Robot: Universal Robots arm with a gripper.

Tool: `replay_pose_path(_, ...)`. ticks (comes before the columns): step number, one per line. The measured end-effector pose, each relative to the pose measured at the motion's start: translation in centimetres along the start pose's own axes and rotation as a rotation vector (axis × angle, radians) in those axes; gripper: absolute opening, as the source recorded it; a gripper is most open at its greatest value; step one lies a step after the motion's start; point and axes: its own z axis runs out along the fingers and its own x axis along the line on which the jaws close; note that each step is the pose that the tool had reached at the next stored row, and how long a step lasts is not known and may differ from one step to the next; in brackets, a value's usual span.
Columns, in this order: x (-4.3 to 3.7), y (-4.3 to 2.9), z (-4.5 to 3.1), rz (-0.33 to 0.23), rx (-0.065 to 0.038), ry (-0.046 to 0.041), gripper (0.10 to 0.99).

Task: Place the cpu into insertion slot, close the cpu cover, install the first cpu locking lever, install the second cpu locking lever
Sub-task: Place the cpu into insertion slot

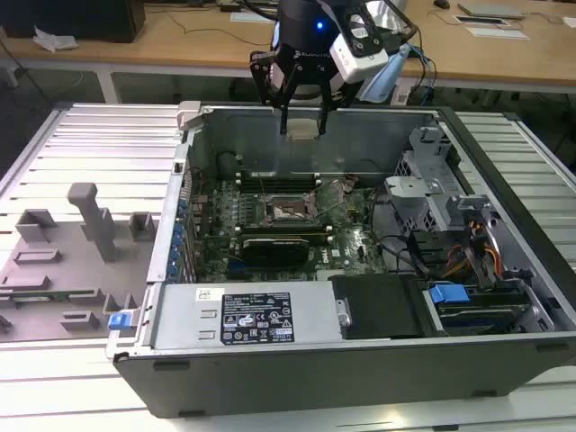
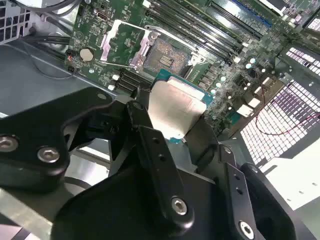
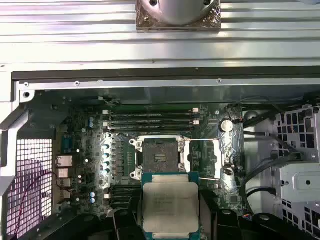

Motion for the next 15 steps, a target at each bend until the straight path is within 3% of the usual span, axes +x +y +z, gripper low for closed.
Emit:
replay_pose_path(9, 0.0, 0.0, 0.0, 0.0, 0.0, -0.0006, 0.541)
replay_pose_path(15, 0.0, -0.09, 1.01, 0.0, 0.0, -0.0009, 0.541)
